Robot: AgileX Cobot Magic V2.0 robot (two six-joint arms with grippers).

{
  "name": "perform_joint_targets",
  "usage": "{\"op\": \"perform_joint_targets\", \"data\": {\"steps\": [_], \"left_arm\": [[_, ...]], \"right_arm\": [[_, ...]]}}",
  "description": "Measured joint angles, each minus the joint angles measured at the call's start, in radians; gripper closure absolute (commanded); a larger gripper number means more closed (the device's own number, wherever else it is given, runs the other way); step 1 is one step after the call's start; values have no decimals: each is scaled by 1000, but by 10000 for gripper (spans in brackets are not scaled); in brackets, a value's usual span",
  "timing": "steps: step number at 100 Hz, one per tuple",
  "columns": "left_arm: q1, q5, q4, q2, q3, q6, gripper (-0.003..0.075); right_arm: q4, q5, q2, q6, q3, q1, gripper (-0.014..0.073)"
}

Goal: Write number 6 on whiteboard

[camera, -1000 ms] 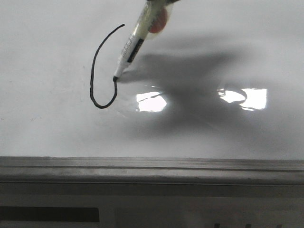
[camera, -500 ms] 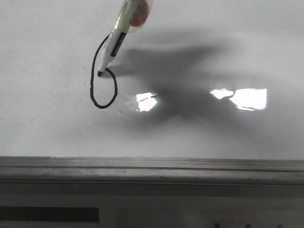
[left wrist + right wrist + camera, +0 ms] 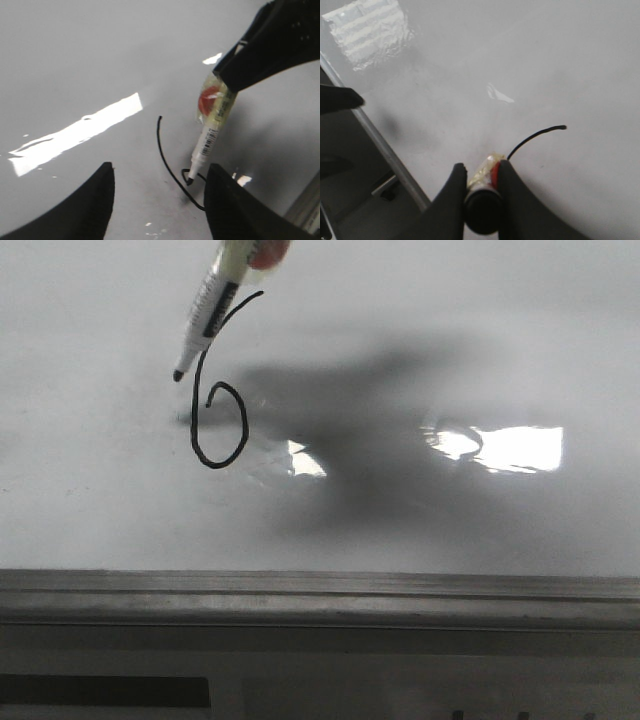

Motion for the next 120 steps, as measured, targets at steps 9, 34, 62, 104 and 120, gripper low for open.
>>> {"op": "perform_joint_targets", "data": {"steps": [9,34,62,104,120], "left_arm": [[-61,0,4,63,0,-2,344],[-148,-137,7,244,0,-2,344],[-148,-189,-7,309,0,-2,503],[-154,-189,5,316,0,12,741],[-154,-189,5,316,0,12,741]], "right_arm": [[0,11,-8,0,0,29,657],[-2,53,-8,-6,0,97,657],[-2,89,-8,-6,0,102,657],[22,86,-8,-6,0,102,657],[26,86,-8,-6,0,102,656]]}}
